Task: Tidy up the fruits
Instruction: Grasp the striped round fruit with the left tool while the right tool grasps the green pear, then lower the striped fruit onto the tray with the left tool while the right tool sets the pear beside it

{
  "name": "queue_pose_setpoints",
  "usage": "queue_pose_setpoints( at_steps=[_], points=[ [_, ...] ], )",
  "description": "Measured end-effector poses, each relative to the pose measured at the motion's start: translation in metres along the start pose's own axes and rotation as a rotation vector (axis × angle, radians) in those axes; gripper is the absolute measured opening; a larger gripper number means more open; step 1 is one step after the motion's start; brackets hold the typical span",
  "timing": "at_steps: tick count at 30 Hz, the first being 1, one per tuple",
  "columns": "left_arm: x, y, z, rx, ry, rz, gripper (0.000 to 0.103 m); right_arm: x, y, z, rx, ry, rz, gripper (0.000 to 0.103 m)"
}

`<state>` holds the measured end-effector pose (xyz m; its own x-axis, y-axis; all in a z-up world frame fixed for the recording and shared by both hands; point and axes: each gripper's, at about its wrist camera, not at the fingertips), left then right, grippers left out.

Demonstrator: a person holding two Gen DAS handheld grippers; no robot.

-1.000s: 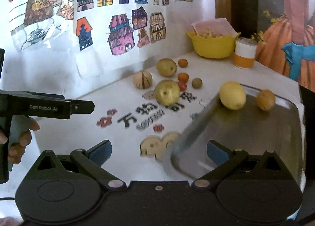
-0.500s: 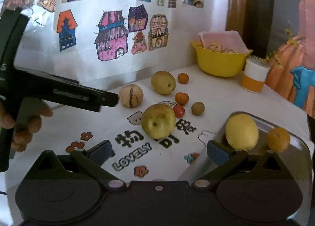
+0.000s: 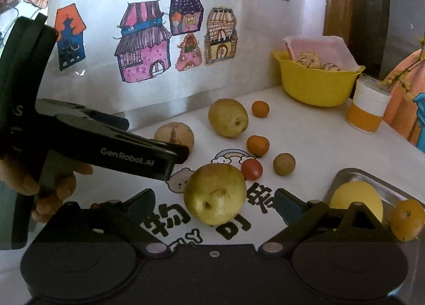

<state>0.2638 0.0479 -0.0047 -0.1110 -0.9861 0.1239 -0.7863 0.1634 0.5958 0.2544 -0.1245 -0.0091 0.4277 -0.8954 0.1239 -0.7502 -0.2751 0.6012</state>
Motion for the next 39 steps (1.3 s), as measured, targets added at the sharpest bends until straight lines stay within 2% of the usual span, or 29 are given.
queue_pose_setpoints(
  at_steps=[5,11,18,20,22,23,25,29,35,39],
  points=[
    [0.002,-0.008,-0.002,0.002,-0.015,0.016,0.100,0.002,-0.010,-0.002,-0.015,-0.020,-0.006,0.088],
    [0.003,-0.017,-0.002,-0.008,-0.030,0.022,0.085,0.004,-0.019,-0.005,-0.044,-0.051,-0.017,0.082],
    [0.002,-0.026,-0.003,-0.028,-0.023,0.035,0.066,0.010,-0.029,-0.005,-0.098,-0.101,-0.030,0.070],
    [0.003,-0.027,-0.004,-0.025,-0.023,0.031,0.063,0.013,-0.031,-0.005,-0.105,-0.124,-0.036,0.068],
    [0.003,-0.028,-0.004,-0.025,-0.024,0.033,0.054,0.014,-0.031,-0.006,-0.103,-0.129,-0.036,0.065],
    [0.003,-0.029,-0.005,-0.025,-0.027,0.027,0.052,0.014,-0.031,-0.006,-0.102,-0.131,-0.040,0.064],
    [0.003,-0.028,-0.004,-0.025,-0.027,0.028,0.052,0.013,-0.031,-0.006,-0.099,-0.134,-0.050,0.056],
    [0.004,-0.022,-0.002,-0.032,-0.012,0.028,0.051,0.010,-0.030,-0.007,-0.096,-0.124,-0.033,0.056],
    [0.006,0.000,0.004,-0.040,0.012,0.038,0.051,0.009,-0.013,0.000,-0.119,-0.162,-0.085,0.056],
    [0.009,0.017,0.010,-0.026,0.011,0.043,0.051,0.007,0.007,0.007,-0.100,-0.189,-0.106,0.056]
  ],
)
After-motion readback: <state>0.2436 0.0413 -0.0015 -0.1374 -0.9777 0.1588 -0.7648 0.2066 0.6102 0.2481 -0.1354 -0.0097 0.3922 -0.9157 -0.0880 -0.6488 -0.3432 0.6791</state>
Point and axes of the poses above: each gripper's, at about its wrist camera, not at the fingertips, and y roughly against the way its jaws point, x to its right, z to its underside, and after that the axes turned 9 degrees about z, right-handed
